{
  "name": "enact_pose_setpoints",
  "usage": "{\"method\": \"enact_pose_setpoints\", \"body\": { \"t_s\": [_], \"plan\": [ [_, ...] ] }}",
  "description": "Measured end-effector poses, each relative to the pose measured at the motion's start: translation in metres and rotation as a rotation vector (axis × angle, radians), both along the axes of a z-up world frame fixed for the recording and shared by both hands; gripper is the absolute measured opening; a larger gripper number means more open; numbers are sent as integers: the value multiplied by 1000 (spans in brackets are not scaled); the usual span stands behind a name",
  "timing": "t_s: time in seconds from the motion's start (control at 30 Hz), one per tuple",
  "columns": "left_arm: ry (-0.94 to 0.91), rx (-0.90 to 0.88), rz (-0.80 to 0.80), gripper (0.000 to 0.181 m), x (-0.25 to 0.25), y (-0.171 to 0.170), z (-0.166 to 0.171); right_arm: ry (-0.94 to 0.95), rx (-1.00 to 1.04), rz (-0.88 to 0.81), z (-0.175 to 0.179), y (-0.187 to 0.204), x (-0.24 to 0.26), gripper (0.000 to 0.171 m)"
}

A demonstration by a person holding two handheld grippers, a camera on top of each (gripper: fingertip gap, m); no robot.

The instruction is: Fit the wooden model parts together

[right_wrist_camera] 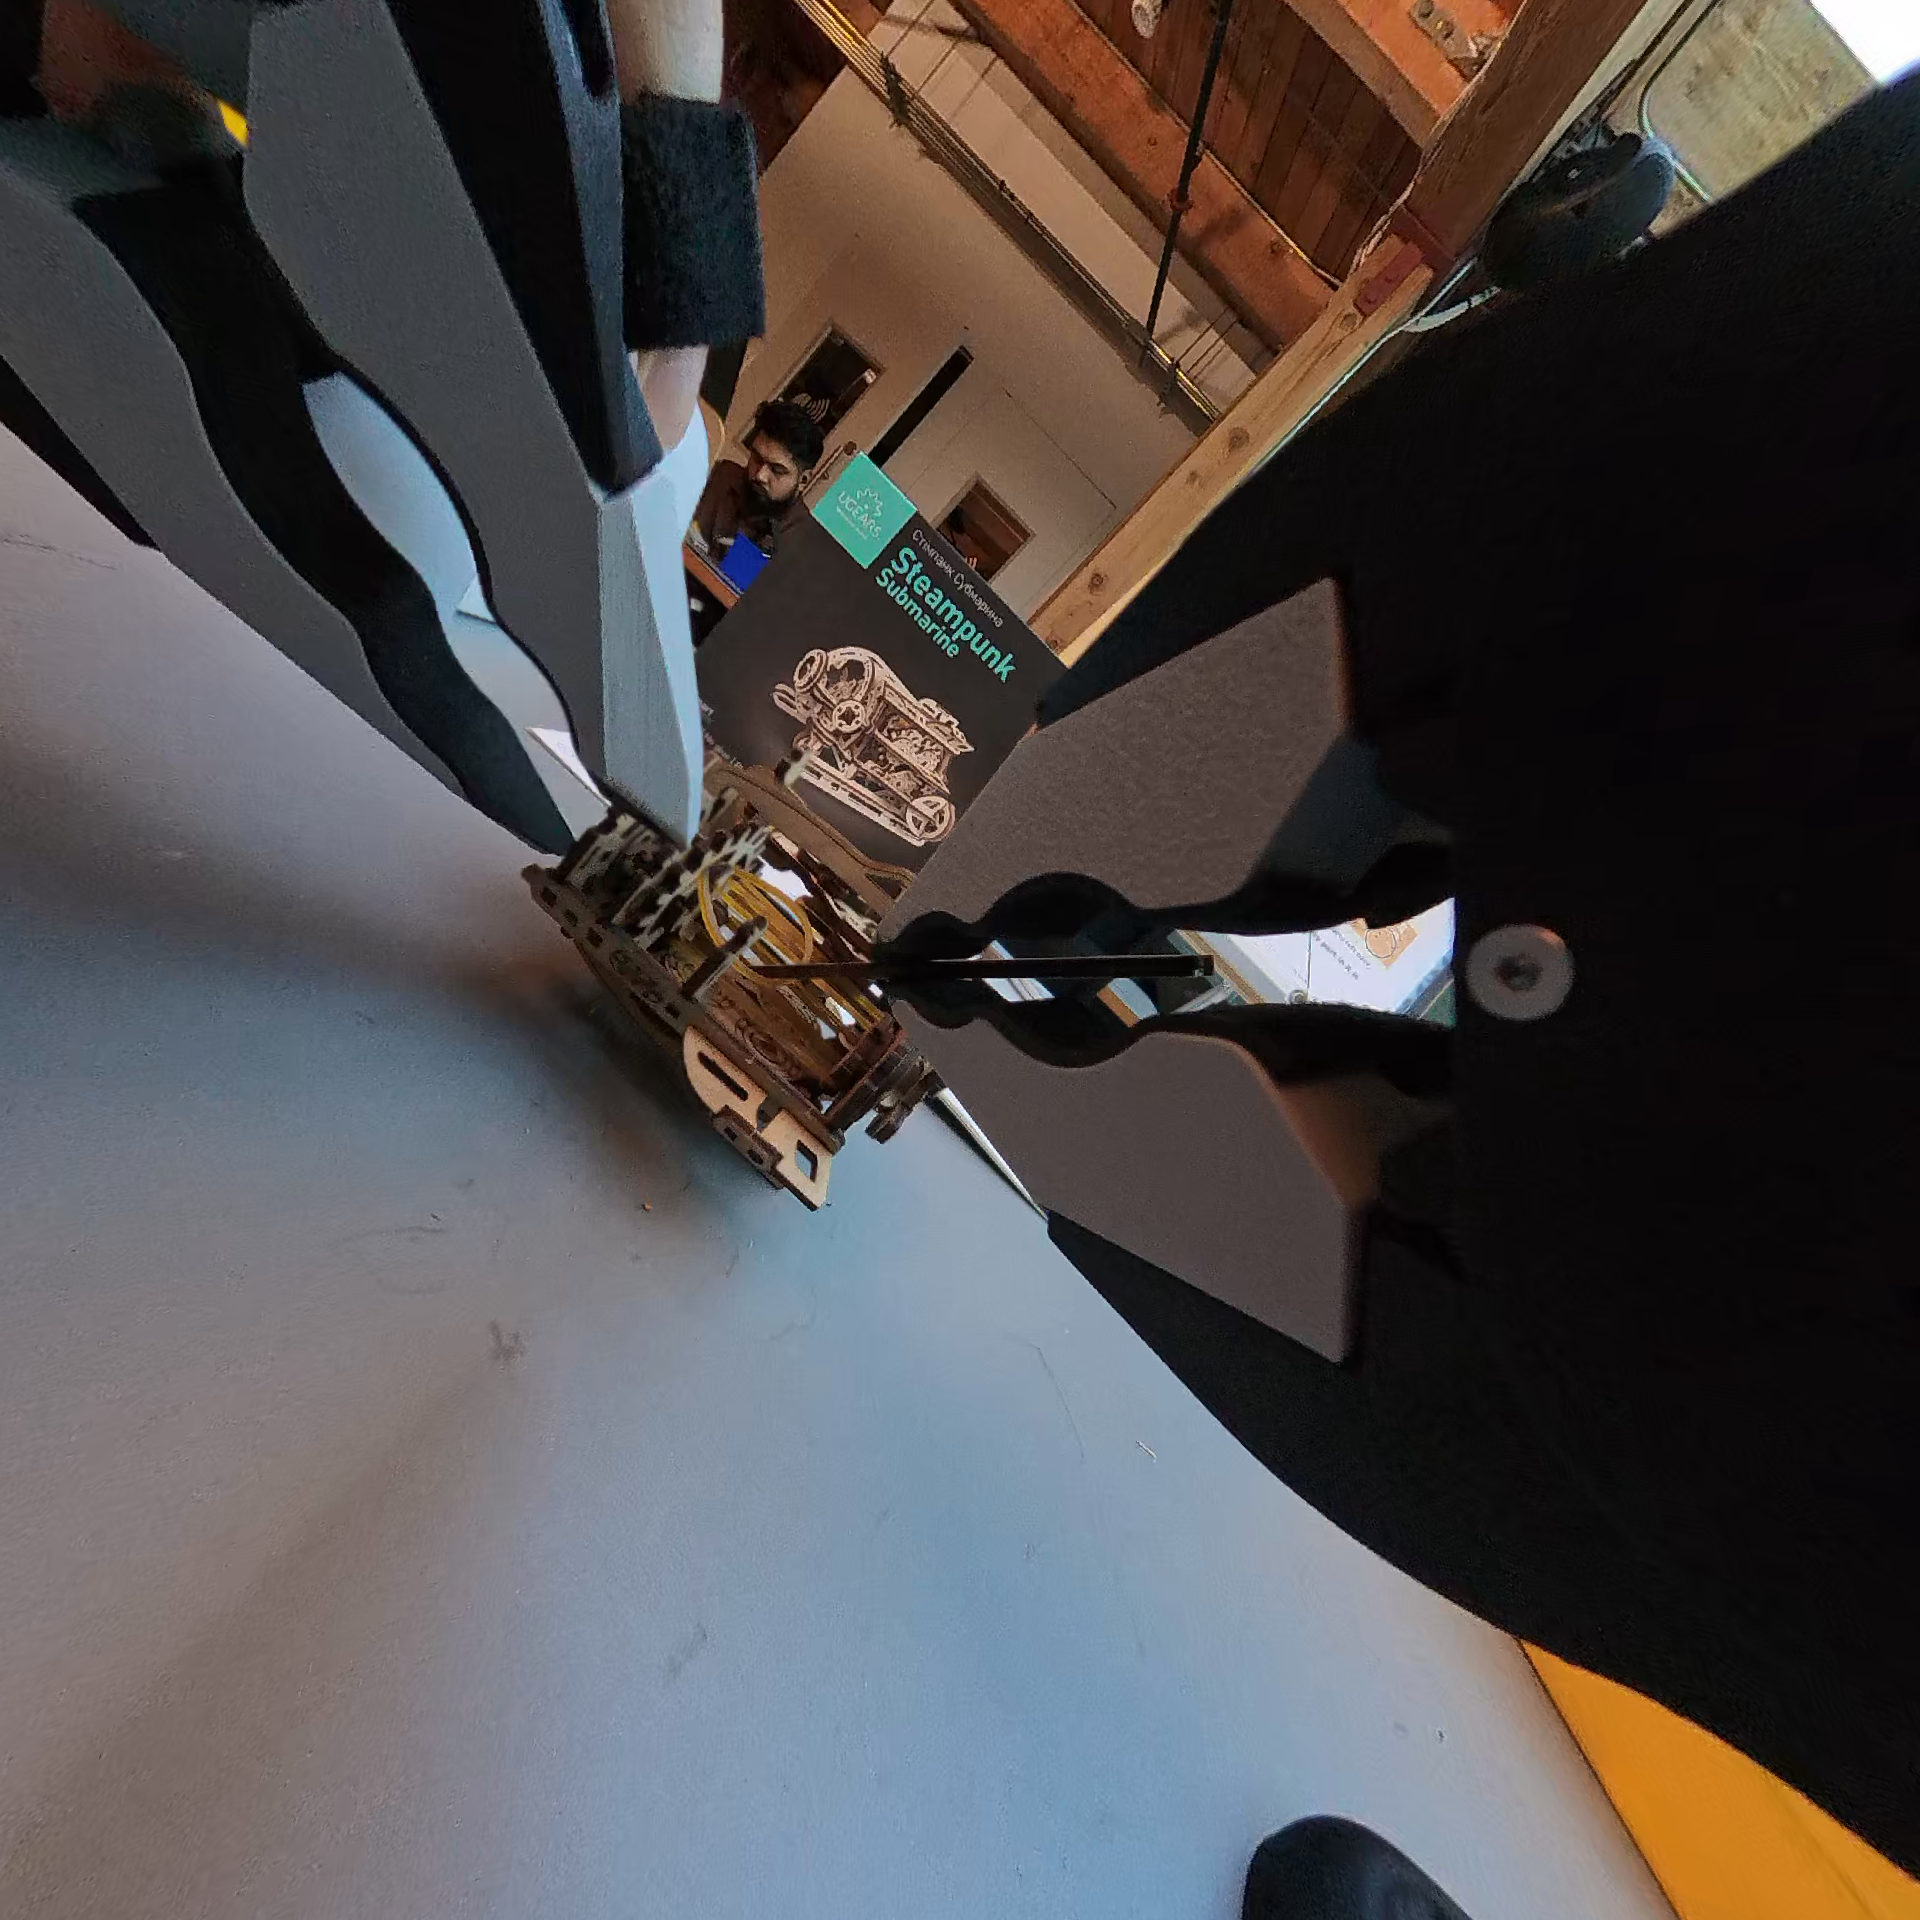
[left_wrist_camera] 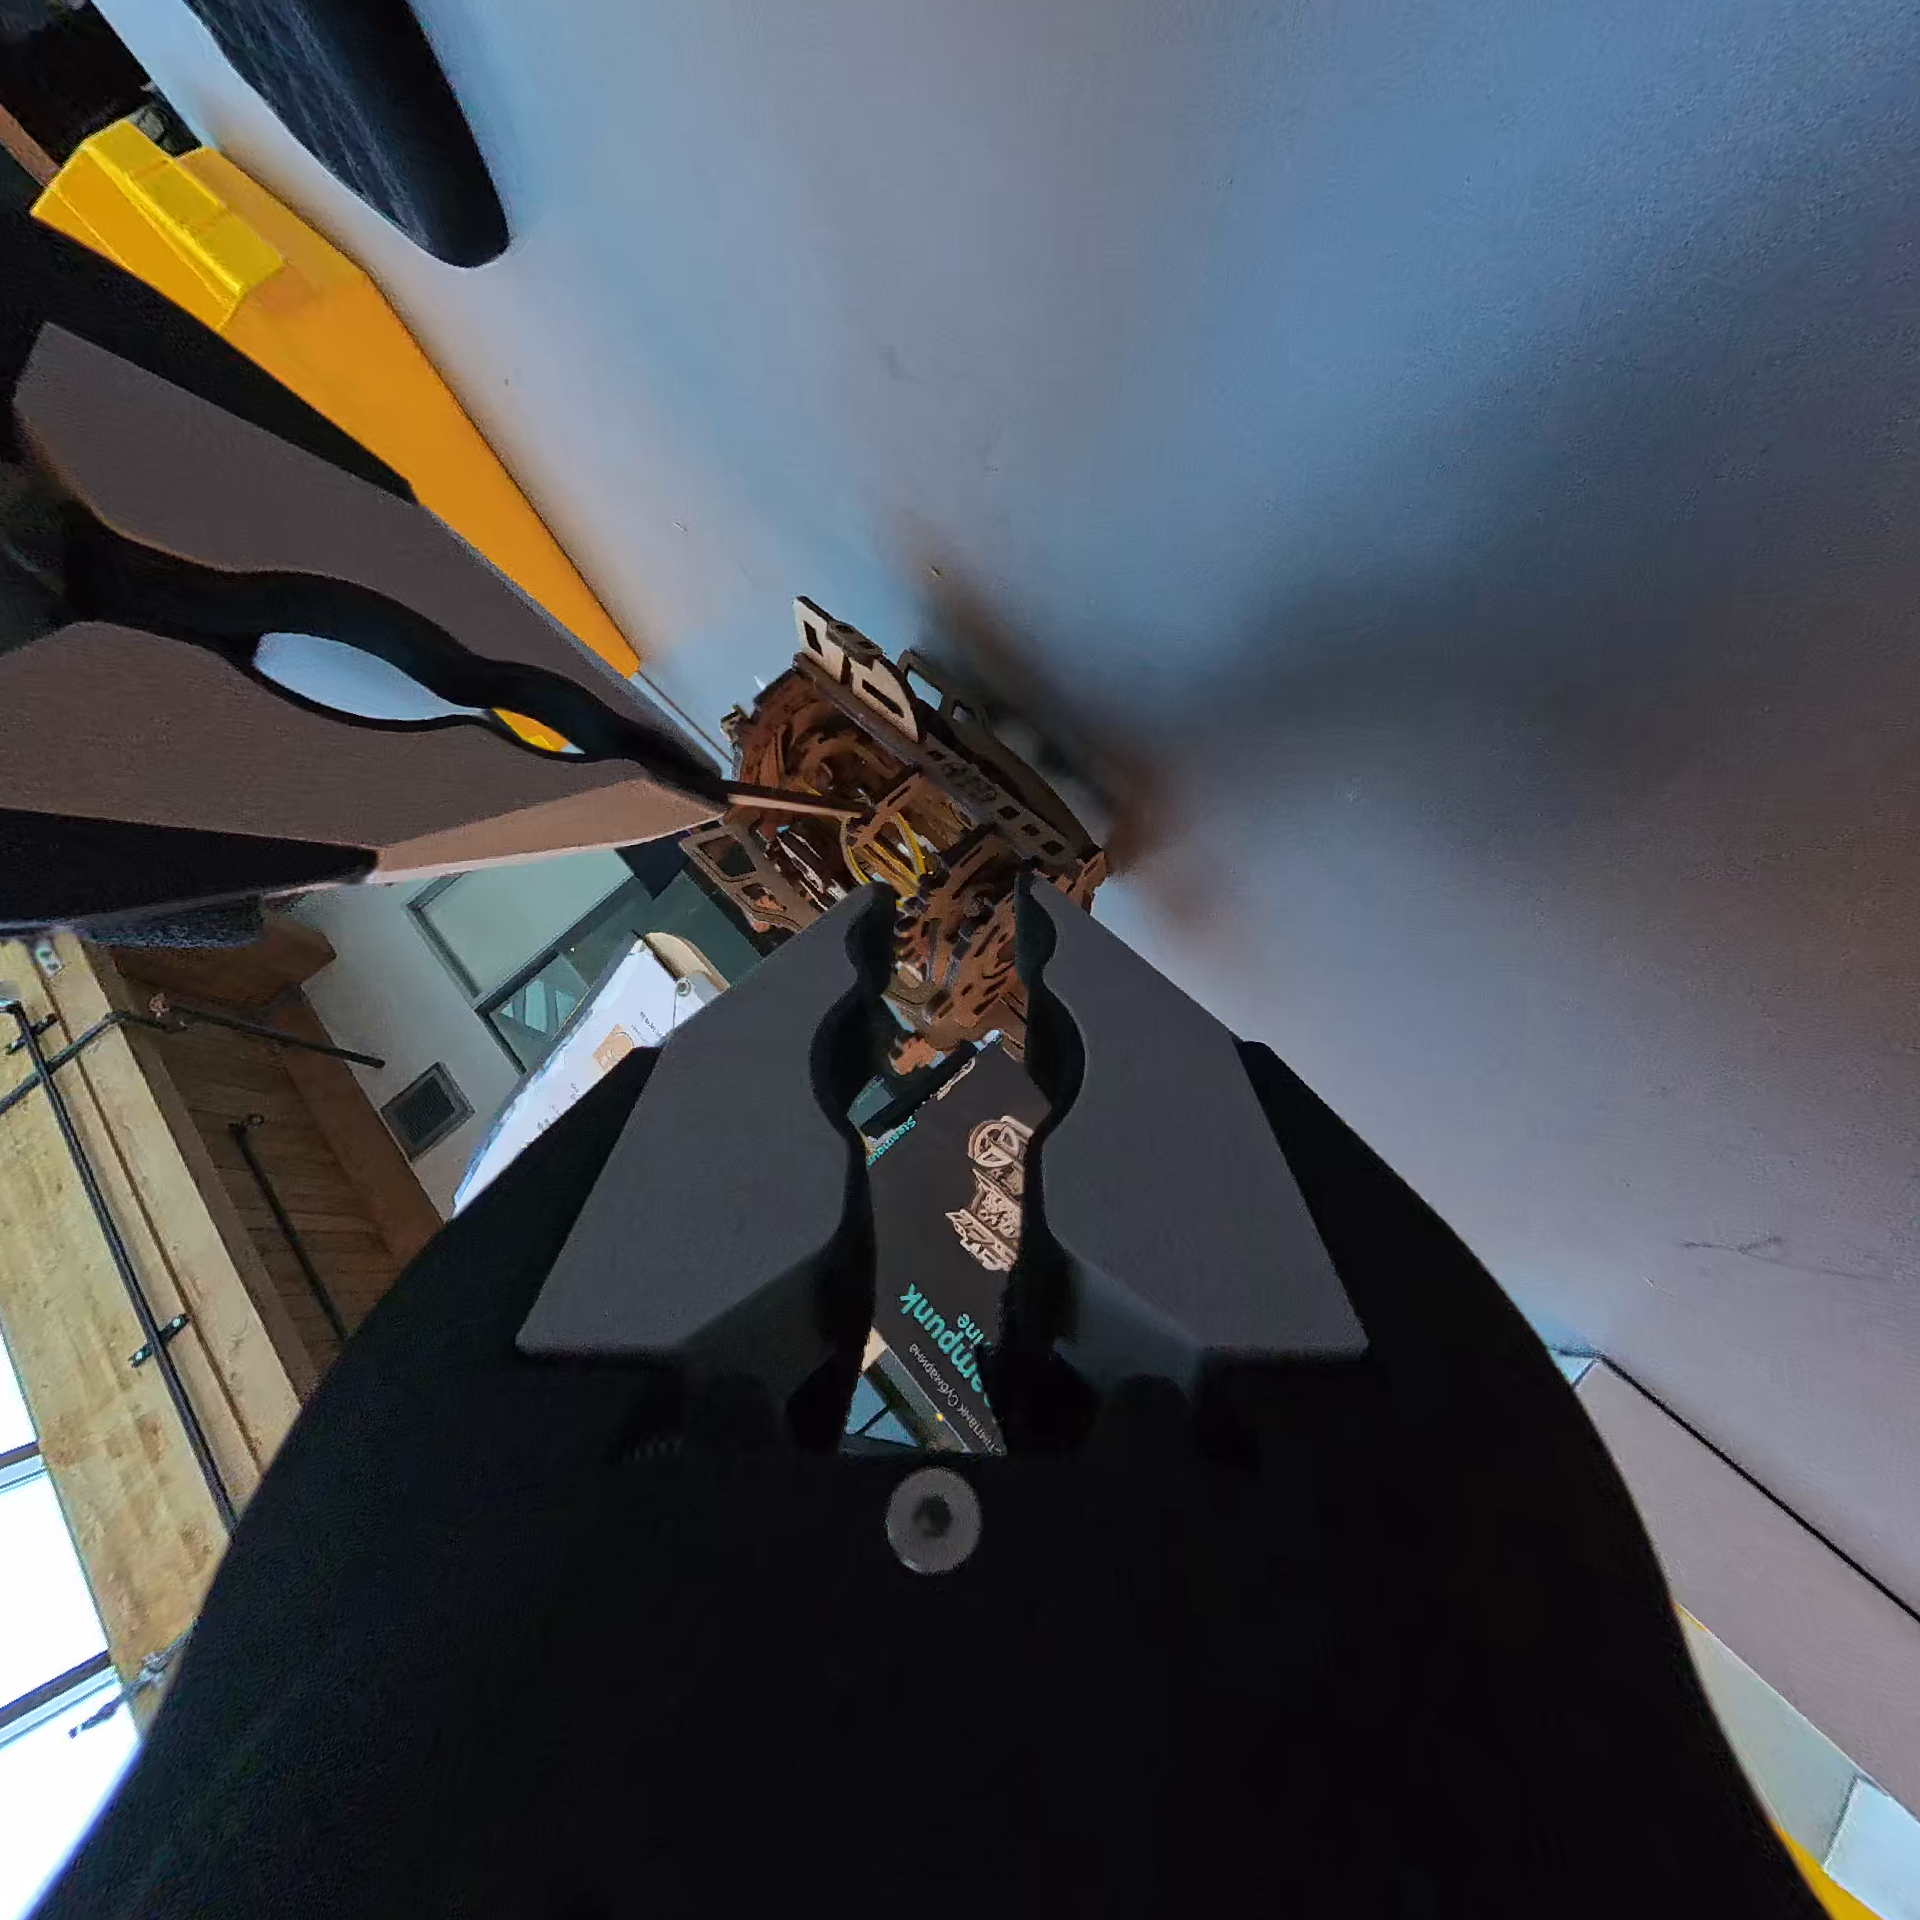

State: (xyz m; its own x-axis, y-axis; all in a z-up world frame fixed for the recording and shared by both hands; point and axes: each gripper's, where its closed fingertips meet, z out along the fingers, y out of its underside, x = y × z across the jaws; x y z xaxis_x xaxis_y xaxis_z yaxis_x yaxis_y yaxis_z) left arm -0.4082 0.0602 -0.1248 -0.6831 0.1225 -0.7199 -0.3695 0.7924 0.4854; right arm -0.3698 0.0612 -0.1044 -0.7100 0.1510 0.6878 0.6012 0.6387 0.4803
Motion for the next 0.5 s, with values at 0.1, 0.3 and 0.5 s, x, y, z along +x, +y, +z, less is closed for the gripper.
{"method": "enact_pose_setpoints", "body": {
  "t_s": [0.1,0.3,0.5],
  "plan": [
    [-22,-29,12,22,2,-1,2,1,0,-12,-2,3,1,2],
    [-17,-47,19,22,3,2,-1,18,4,-30,-4,7,1,1],
    [-1,-60,50,26,4,11,-3,33,10,-49,-7,12,1,2]
  ]
}}
